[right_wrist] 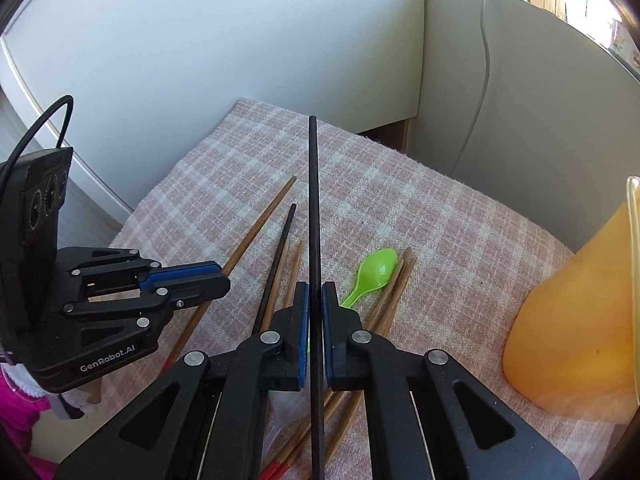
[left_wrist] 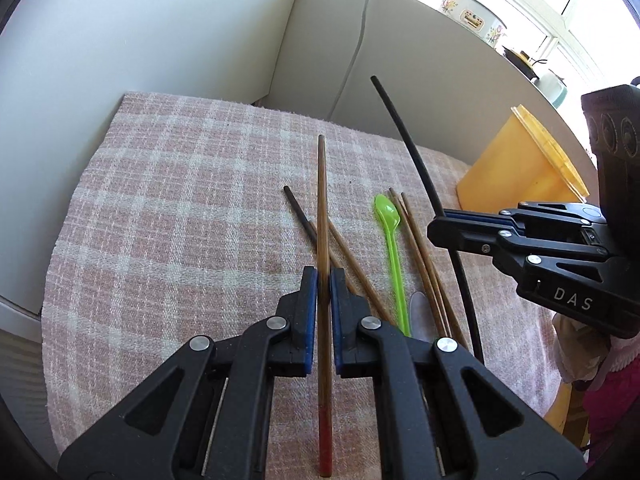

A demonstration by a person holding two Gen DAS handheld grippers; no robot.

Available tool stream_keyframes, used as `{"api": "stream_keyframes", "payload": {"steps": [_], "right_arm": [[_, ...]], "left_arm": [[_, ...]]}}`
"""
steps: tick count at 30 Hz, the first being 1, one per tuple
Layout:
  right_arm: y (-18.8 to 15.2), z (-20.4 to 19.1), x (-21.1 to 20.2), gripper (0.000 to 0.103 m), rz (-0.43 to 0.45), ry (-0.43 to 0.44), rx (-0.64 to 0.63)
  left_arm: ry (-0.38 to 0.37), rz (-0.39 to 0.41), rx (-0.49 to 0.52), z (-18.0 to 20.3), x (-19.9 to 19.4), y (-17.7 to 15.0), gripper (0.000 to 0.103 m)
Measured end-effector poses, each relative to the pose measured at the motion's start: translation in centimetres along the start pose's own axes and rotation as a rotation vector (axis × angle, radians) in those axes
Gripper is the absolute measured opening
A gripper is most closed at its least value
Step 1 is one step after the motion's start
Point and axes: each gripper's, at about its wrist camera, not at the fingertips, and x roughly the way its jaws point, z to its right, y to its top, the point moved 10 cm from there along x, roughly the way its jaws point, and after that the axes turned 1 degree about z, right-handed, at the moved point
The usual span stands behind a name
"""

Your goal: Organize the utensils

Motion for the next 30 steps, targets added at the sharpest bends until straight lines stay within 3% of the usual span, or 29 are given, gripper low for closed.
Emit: {"api": "stream_keyframes", "payload": {"steps": [3, 7, 10, 12, 15, 18, 22, 24, 30], "right_arm": [[-0.3, 0.2, -2.2, 0.005, 0.043, 0.006, 0.004], [-0.4, 0.3, -4.6, 0.005, 0.1, 0.007, 0.003], [-0.6, 0.7, -5.7, 0.005, 0.123, 0.0, 0.001], [-0.7, 0.9, -6.0, 0.005, 0.129, -0.002, 0.008], [-0.8, 1.0, -6.4, 0.005, 0.137, -0.002, 0.015], [-1.1, 1.0, -6.6, 0.005, 0.144, 0.001, 0.022], [-1.4, 1.2, -7.3, 0.005, 0.152, 0.001, 0.022], [-1.5, 1.2, -7.6, 0.005, 0.157, 0.001, 0.019], [-1.5, 1.4, -8.2, 0.005, 0.176, 0.0, 0.023]], "left_arm": [[-0.019, 0.056, -0.025, -0.8, -3.7, 0.4, 0.005], [0.018, 0.139, 0.012, -0.3, -7.0, 1.1, 0.005], [0.019, 0.07, 0.064, 0.0, -6.2, 0.7, 0.005], [0.065, 0.003, 0.084, -0.5, -4.3, 0.4, 0.006], [0.067, -0.124, 0.078, -1.2, -0.6, -0.9, 0.017], [0.095, -0.186, 0.082, -2.5, 1.7, -1.4, 0.018], [0.118, -0.202, 0.101, -3.1, 3.2, -1.2, 0.018], [0.125, -0.191, 0.121, -2.8, 3.7, -0.9, 0.009], [0.079, -0.135, 0.023, -2.3, 3.3, 0.4, 0.004]]}}
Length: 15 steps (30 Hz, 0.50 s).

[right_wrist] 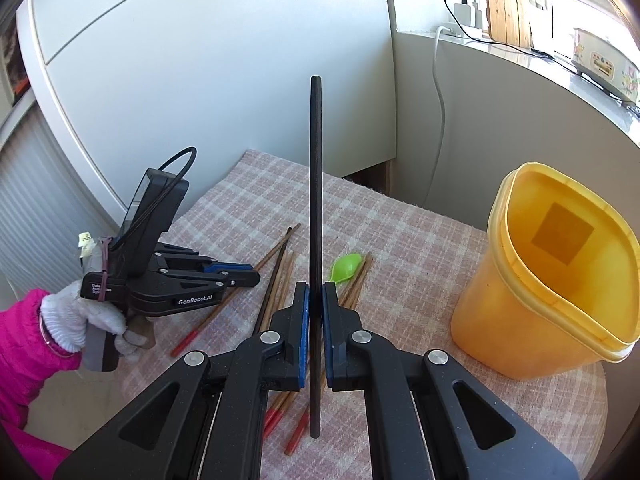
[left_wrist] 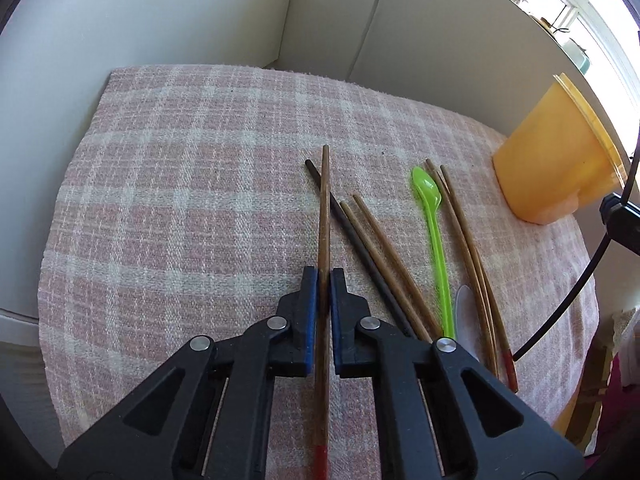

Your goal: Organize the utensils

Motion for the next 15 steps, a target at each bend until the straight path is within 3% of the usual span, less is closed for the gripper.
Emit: {"api": "stream_keyframes", "payload": {"steps": [4, 11, 15], "right_arm": [[0.0, 0.2, -1.1, 0.005, 0.018, -0.003, 0.002], [0.2, 0.6, -3.1, 0.005, 0.066, -0.018, 0.0], [-0.2, 0.8, -2.2, 0.005, 0.039, -0.011, 0.001]], "left_arm": [[-0.026, 0.085, -0.051, -0.9, -3.3, -0.8, 0.004], [-0.047, 0.255, -0.04, -4.4, -16.4, -2.2, 0.004], [-0.061, 0.284, -0.049, -5.9, -19.8, -2.6, 0.004]]}}
